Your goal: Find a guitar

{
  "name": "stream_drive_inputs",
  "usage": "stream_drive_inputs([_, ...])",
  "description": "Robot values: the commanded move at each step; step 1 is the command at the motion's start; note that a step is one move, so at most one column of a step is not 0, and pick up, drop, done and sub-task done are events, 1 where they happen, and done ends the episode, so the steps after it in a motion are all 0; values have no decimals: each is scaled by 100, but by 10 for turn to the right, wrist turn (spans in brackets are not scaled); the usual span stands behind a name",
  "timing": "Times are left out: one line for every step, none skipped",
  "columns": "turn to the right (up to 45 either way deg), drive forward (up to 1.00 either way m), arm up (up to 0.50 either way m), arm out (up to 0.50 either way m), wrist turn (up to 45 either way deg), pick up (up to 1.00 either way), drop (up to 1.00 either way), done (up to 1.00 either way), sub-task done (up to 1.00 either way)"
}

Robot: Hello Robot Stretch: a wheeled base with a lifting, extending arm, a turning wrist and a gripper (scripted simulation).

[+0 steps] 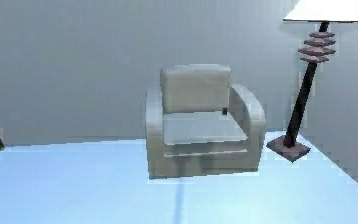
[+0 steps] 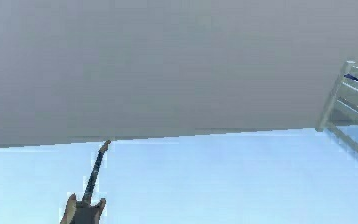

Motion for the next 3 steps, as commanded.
stream_drive_inputs([450,0,0,0,0,0,0,0,0])
stream_drive_inputs([120,0,0,0,0,0,0,0,0])
stream_drive_inputs([0,0,0,0,0,0,0,100,0])
